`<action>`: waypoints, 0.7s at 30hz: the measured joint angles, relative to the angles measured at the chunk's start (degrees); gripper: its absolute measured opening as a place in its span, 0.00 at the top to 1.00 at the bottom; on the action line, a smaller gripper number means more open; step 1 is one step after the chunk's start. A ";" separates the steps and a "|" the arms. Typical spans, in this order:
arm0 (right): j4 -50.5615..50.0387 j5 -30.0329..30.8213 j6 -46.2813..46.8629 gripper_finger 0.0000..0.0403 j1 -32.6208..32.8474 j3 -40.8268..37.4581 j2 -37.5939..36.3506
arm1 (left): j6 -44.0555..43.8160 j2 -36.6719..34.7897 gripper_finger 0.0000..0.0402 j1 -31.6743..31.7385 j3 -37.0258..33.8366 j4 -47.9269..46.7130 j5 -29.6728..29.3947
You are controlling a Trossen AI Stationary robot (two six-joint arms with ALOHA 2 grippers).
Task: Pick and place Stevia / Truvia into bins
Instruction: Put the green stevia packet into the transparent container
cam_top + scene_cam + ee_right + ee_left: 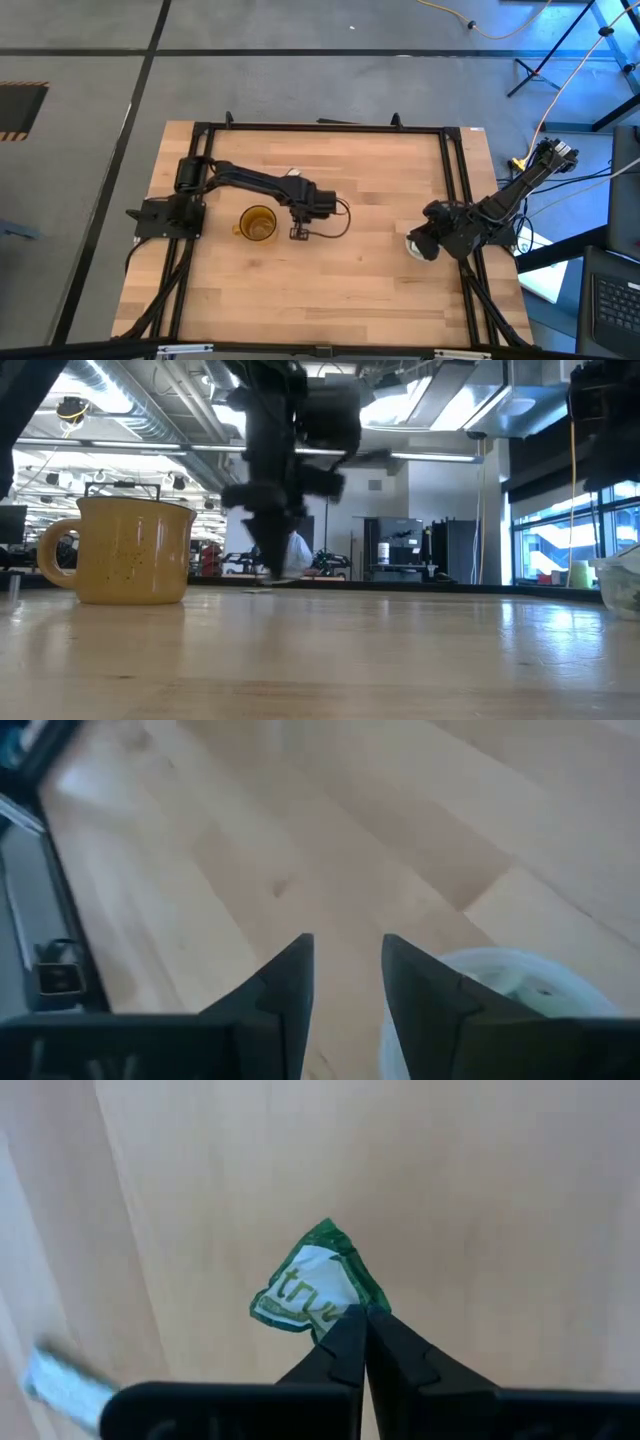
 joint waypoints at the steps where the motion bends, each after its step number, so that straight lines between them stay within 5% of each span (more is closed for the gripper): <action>1: 0.76 0.22 -0.04 0.69 0.00 0.00 0.00 | 0.78 -0.32 0.99 -0.63 0.26 1.38 0.08; 10: 14.19 5.62 -3.84 0.69 -2.63 0.00 2.07 | 3.91 -0.57 0.99 -4.48 2.69 25.29 11.04; 21: 24.16 5.80 -7.87 0.69 -10.83 0.01 9.10 | 4.71 -0.55 0.99 -5.04 2.69 39.11 11.38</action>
